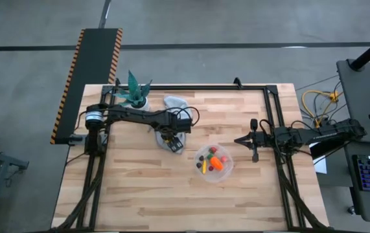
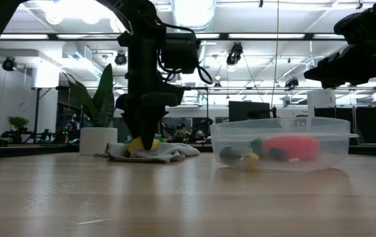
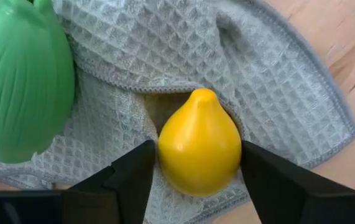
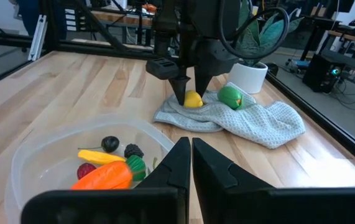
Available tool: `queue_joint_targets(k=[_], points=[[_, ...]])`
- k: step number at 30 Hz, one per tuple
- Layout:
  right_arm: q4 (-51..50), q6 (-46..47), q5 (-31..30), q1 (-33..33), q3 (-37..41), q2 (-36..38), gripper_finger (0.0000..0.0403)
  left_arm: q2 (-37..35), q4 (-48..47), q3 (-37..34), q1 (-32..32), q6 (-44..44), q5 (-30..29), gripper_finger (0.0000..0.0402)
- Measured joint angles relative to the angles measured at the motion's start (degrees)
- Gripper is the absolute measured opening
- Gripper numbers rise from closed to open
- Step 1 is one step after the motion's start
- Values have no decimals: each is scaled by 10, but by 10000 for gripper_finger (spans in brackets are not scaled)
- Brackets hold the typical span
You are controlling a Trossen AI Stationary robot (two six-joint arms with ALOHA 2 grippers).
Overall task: Pick and placing Produce into tupperware
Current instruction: Put the lemon into the transparent bin
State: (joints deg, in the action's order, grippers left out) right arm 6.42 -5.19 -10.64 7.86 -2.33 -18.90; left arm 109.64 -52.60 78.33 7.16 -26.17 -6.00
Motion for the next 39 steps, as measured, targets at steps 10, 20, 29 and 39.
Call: queue_joint_targets(k=[10,20,29,39], points=[[0,-11,0,0,0,0,9,-3,12,-11,0,0,-3,167],[0,-13,0,0,0,0,9,-11,-10,11,0,0,-3,165],[1,-13,0,0,0,0,9,-28,-27,29,-1,-2,-4,165],[0,-13,0,0,0,0,9,-29,-38,35,-2,1,9,165]])
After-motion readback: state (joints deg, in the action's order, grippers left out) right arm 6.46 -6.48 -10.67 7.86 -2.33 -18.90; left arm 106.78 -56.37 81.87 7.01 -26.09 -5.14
